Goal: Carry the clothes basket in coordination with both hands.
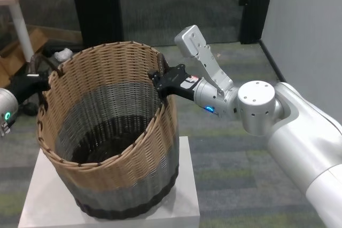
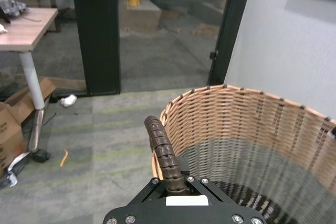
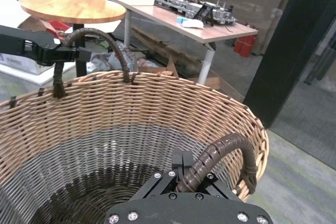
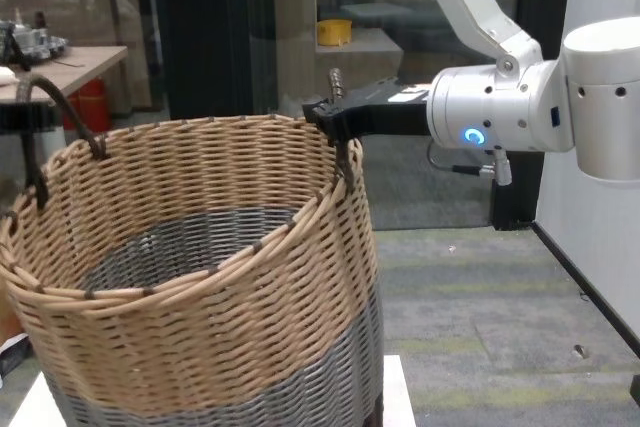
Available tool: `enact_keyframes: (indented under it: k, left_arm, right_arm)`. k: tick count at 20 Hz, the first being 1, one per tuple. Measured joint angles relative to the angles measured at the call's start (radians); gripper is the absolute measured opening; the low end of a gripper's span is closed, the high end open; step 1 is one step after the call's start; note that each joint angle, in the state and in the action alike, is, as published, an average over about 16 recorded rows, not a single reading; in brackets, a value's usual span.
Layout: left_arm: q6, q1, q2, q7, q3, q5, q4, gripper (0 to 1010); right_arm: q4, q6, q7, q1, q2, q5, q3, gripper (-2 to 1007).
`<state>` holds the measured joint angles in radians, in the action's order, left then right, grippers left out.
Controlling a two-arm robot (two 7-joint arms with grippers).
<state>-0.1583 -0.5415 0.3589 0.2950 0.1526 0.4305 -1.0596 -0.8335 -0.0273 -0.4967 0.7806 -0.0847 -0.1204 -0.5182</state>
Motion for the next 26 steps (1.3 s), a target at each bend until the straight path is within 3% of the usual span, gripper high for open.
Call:
enact_keyframes:
  k: [8, 14, 20, 26]
  left_arm:
    - [-0.013, -0.008, 0.0, -0.001, 0.008, -0.015, 0.012, 0]
    - [-0.012, -0.007, 0.0, -0.002, 0.008, -0.014, 0.01, 0]
    - [-0.01, -0.006, 0.0, -0.002, 0.007, -0.011, 0.008, 0]
    - [-0.008, -0.005, 0.0, -0.002, 0.006, -0.01, 0.007, 0]
  right_arm:
    - [0.015, 0.004, -0.005, 0.007, 0.004, -0.002, 0.0, 16]
    - [0.011, 0.004, -0.004, 0.005, 0.004, -0.002, 0.001, 76]
    - [0.007, 0.003, -0.002, 0.003, 0.003, -0.002, 0.001, 206]
    - [0.006, 0.003, -0.002, 0.002, 0.003, -0.002, 0.001, 401]
